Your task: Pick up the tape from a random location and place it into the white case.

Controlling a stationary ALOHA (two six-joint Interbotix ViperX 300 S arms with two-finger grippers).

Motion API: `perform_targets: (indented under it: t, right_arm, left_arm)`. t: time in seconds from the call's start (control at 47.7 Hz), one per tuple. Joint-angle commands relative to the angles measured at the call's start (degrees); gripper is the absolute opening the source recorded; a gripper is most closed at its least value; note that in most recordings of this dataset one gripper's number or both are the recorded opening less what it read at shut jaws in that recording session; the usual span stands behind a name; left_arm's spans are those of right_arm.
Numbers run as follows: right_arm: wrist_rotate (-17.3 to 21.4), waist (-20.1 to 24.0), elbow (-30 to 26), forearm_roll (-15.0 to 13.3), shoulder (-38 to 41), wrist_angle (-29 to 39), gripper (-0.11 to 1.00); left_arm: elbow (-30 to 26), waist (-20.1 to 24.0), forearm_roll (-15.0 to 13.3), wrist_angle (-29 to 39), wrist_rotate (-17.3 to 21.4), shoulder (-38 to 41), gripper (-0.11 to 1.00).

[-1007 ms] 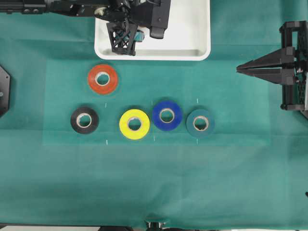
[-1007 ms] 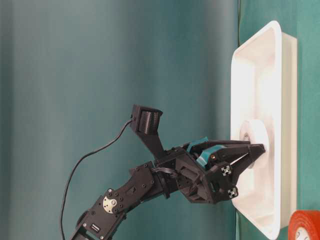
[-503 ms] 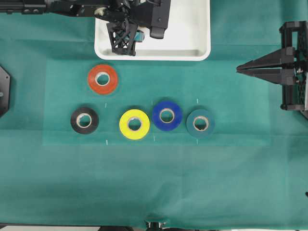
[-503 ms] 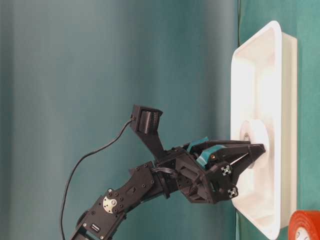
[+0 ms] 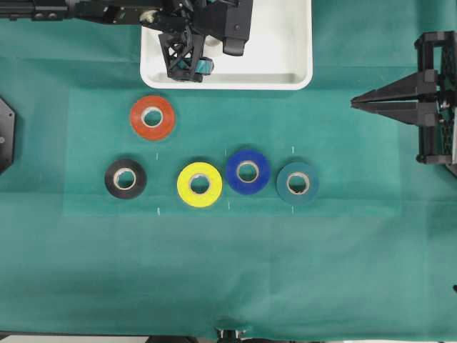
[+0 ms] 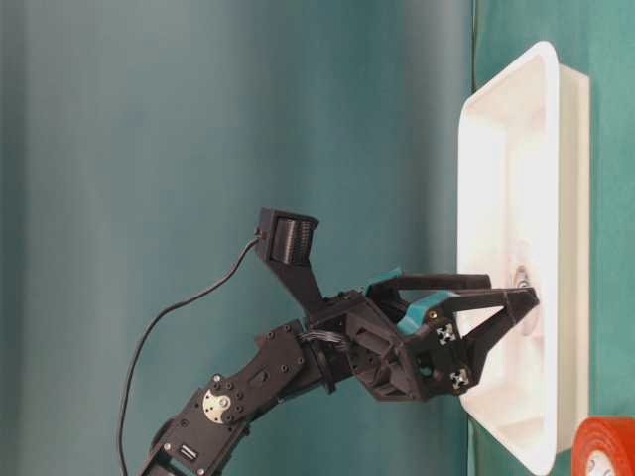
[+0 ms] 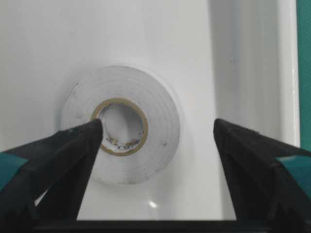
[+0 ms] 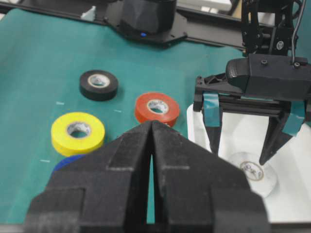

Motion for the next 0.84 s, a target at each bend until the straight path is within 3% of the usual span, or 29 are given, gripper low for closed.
perform_targets:
  t: [0.0,0.818]
  right_arm:
    - [0.00,0.00,-1.05,-0.09,0.18,-0.44,0.00]
    - [0.00,0.00,-1.23,-0.09,0.18,-0.53,0.00]
  left_arm:
    - [-0.79,0.09,-0.09,-0.18,-0.18,-1.67,0.92]
    - [-1.32,-1.76,-0.09,7.91,-1.85,-11.51,0.92]
